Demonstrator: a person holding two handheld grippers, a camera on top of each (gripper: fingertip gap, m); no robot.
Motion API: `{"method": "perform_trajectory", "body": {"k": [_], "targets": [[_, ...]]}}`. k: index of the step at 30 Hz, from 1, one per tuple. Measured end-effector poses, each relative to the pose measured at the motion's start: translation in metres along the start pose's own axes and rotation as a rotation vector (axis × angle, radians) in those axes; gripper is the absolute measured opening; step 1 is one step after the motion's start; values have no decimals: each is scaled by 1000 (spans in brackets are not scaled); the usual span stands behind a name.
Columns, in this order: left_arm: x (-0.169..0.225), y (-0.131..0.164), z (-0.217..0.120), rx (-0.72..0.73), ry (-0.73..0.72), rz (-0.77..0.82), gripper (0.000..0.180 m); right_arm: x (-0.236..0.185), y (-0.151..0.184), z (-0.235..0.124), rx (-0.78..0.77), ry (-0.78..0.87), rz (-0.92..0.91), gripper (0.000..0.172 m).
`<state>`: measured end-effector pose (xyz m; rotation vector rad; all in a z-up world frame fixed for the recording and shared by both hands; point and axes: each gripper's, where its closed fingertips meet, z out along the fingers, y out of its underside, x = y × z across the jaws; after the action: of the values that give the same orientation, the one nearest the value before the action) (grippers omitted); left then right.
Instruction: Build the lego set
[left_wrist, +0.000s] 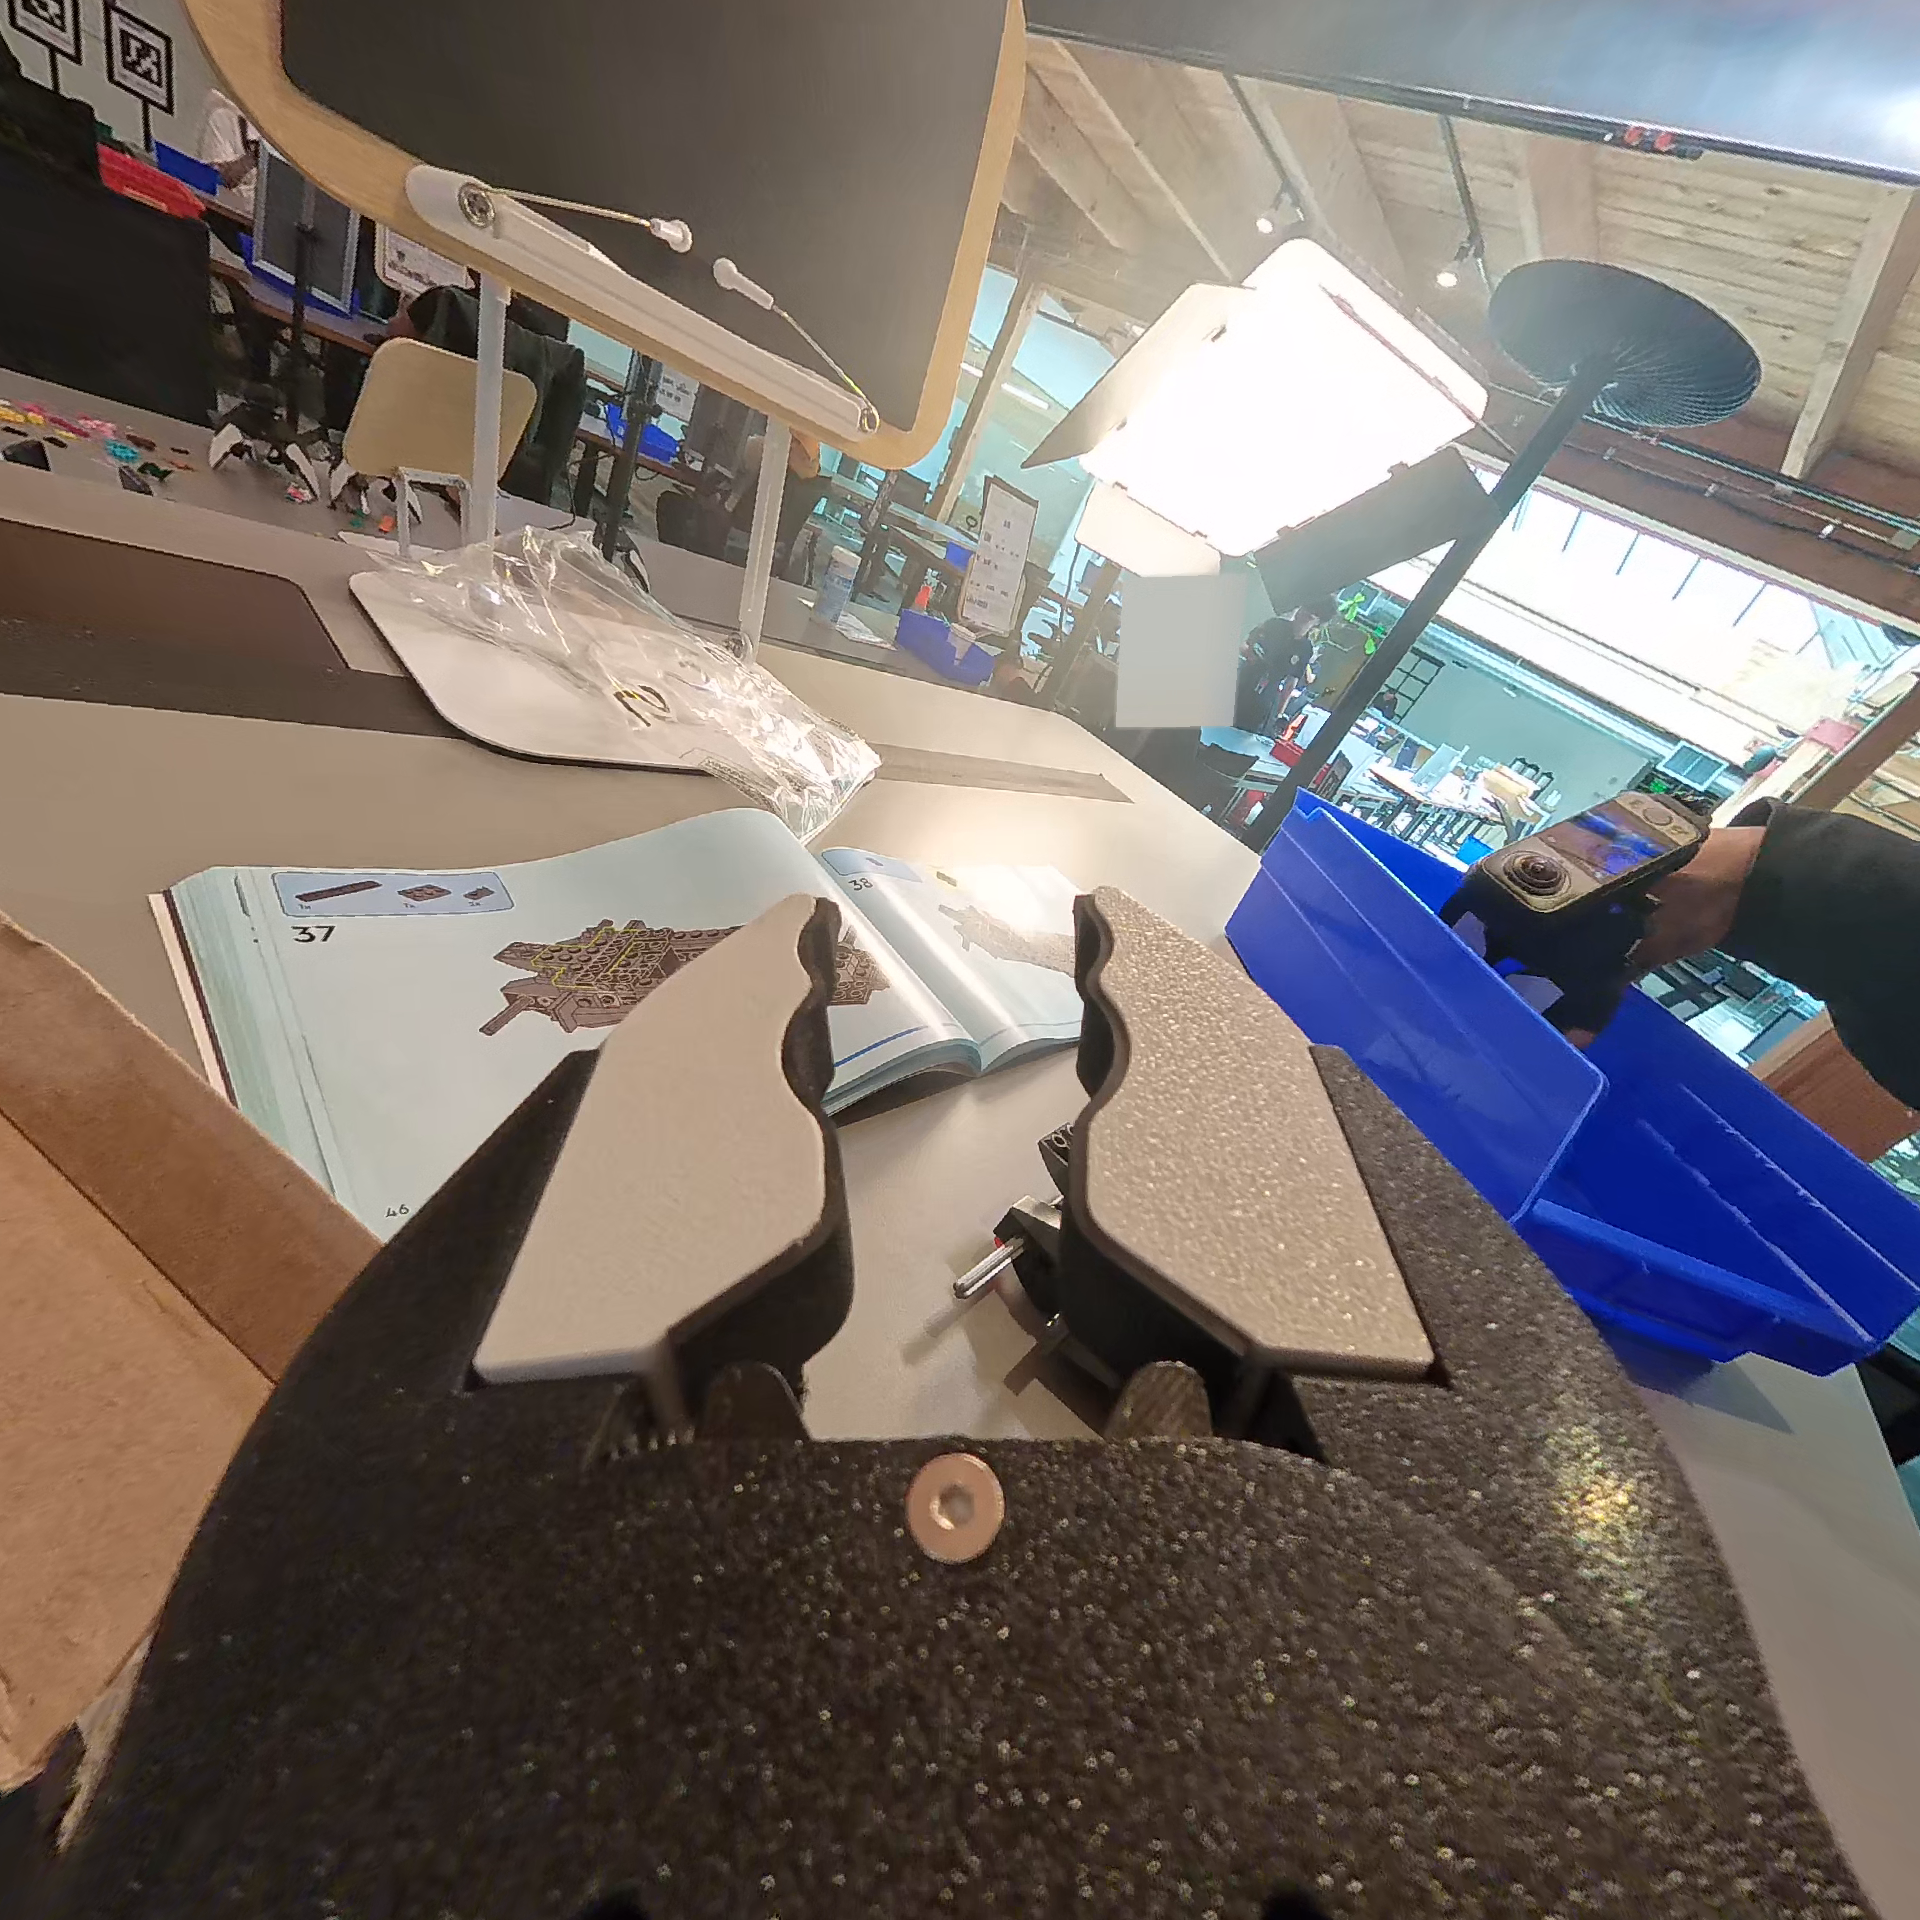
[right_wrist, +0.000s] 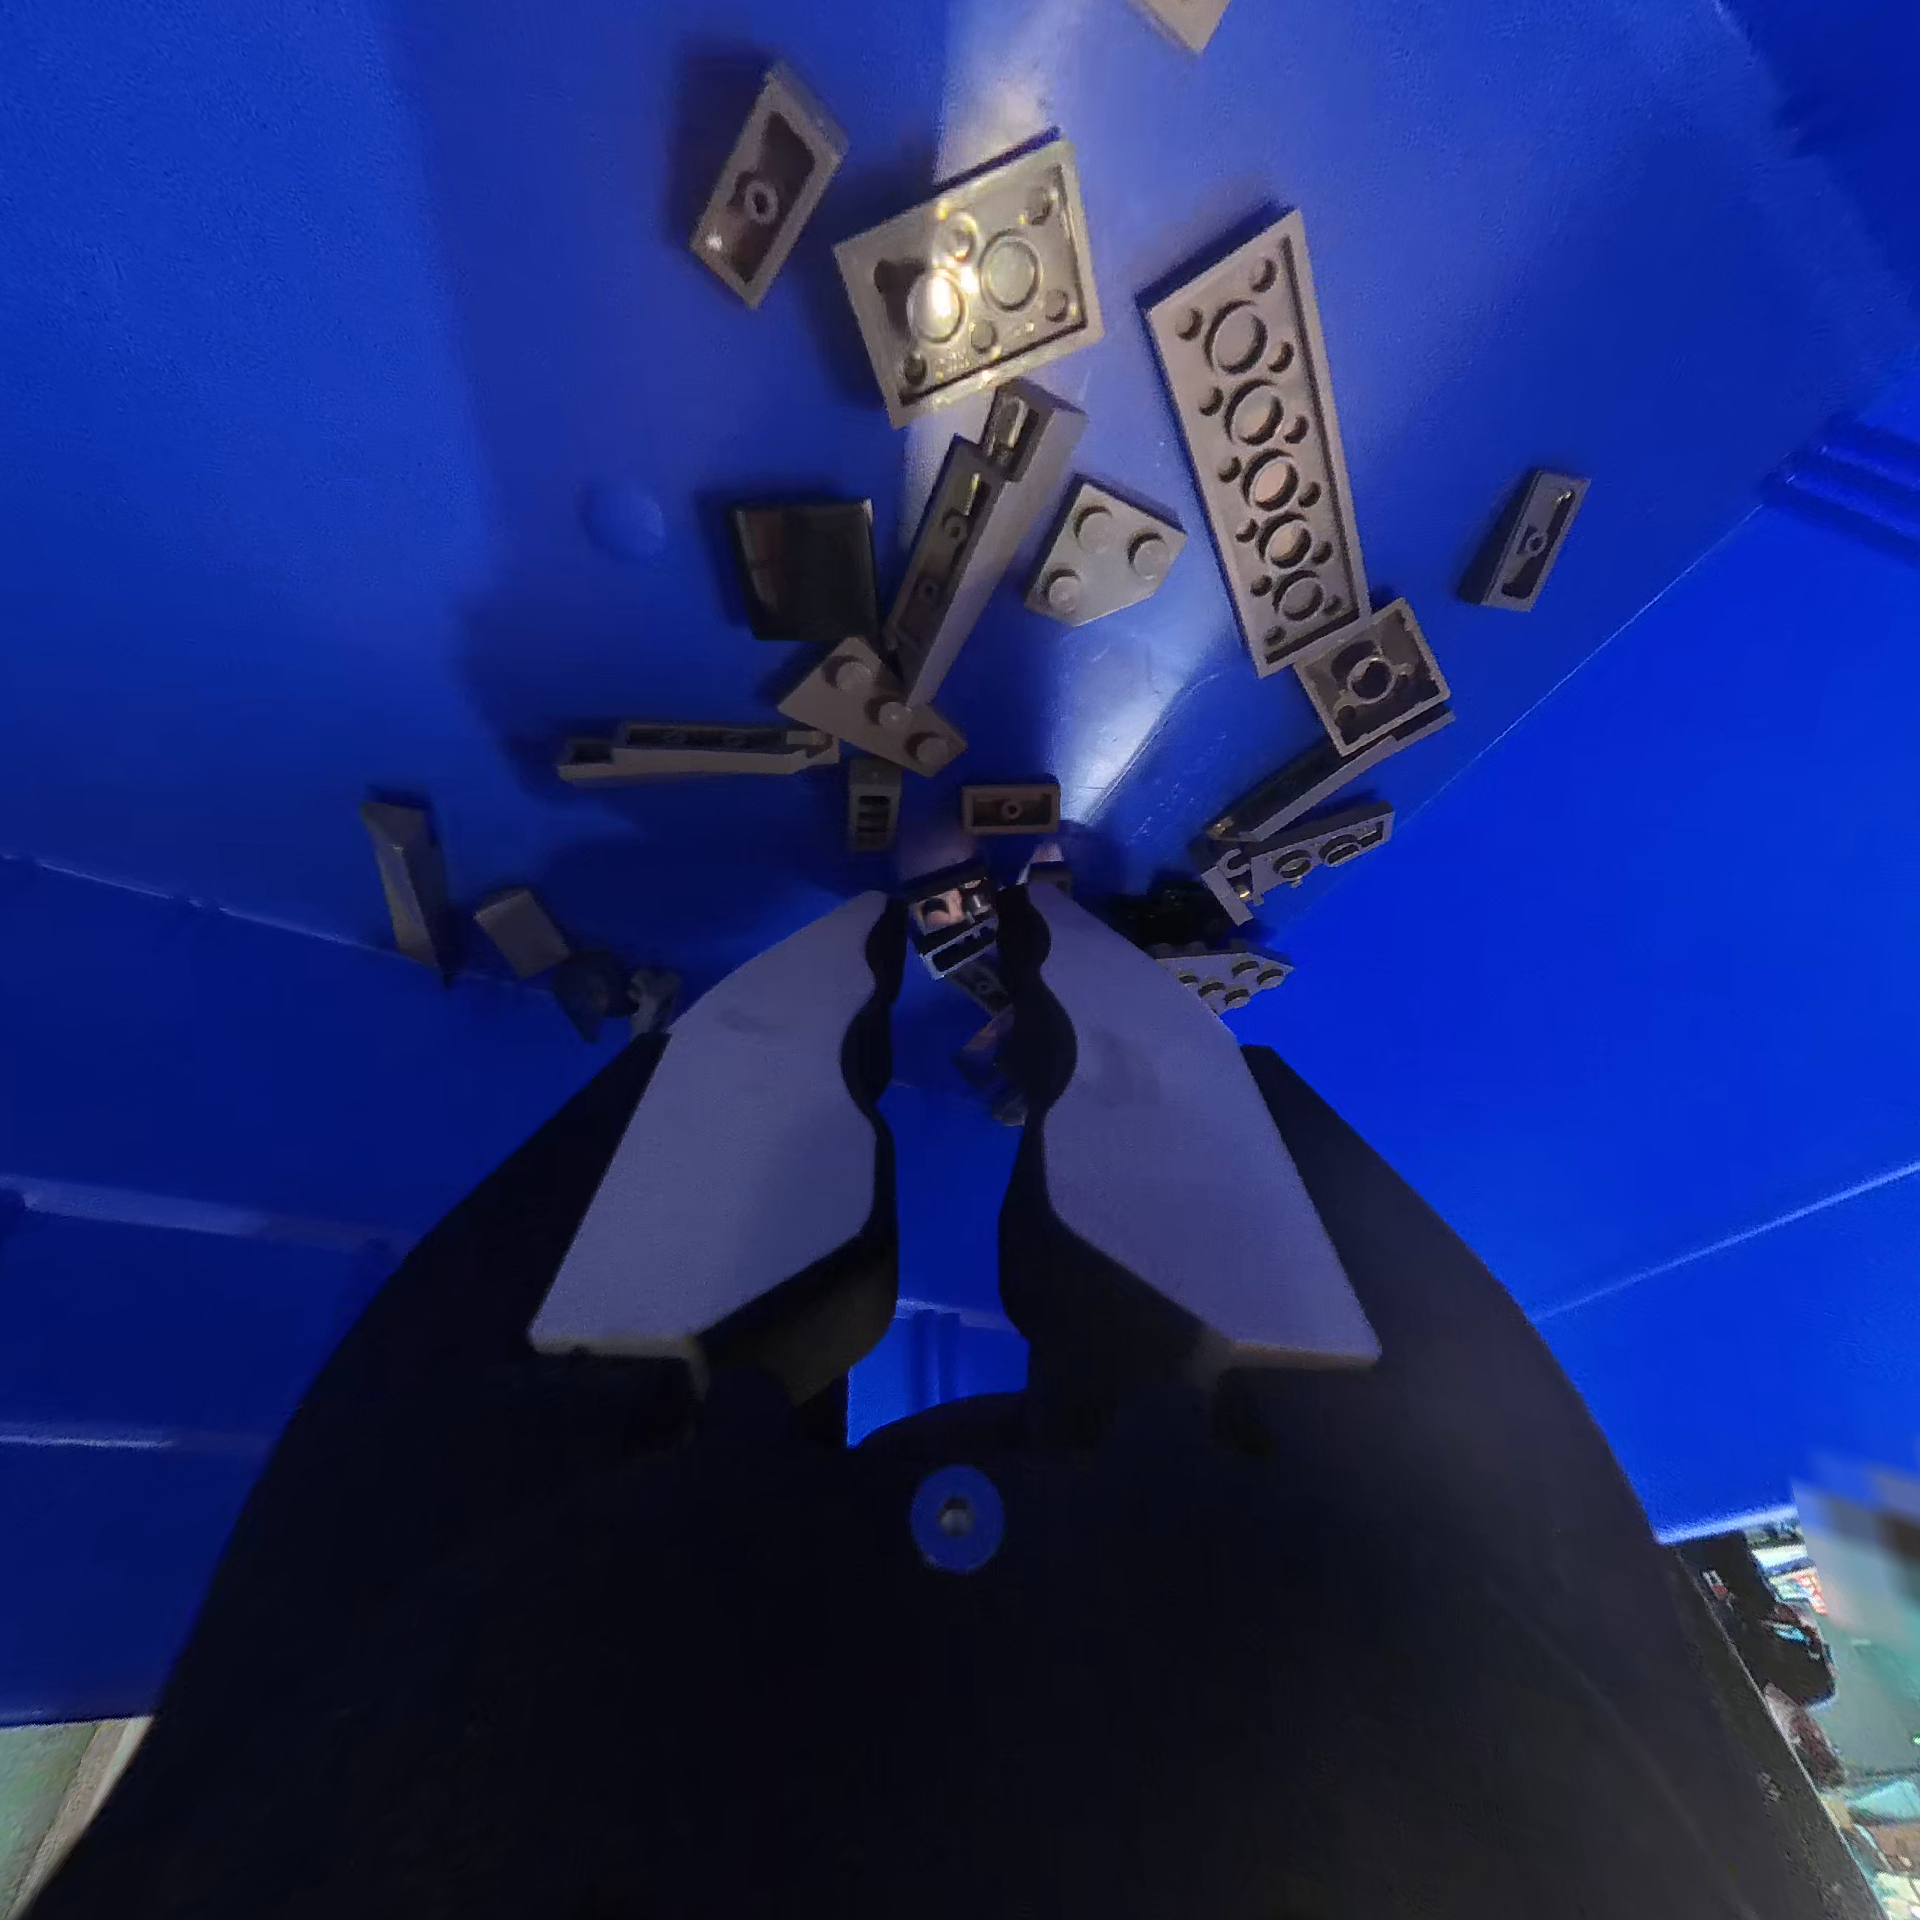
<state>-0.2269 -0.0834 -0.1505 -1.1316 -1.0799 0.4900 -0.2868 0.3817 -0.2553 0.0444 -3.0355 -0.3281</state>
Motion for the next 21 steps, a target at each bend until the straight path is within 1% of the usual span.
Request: {"method": "perform_trajectory", "body": {"k": [7,15,21], "targets": [[-1,-1,-1,6,-5,1,44,3,2,0,9,11,-23,19],[-1,-1,-1,11,-5,-2,44,0,-1,-3,40,-30,-39,21],[-1,-1,-1,9,-3,-4,44,1,-1,-1,28,-46,-59,22]]}}
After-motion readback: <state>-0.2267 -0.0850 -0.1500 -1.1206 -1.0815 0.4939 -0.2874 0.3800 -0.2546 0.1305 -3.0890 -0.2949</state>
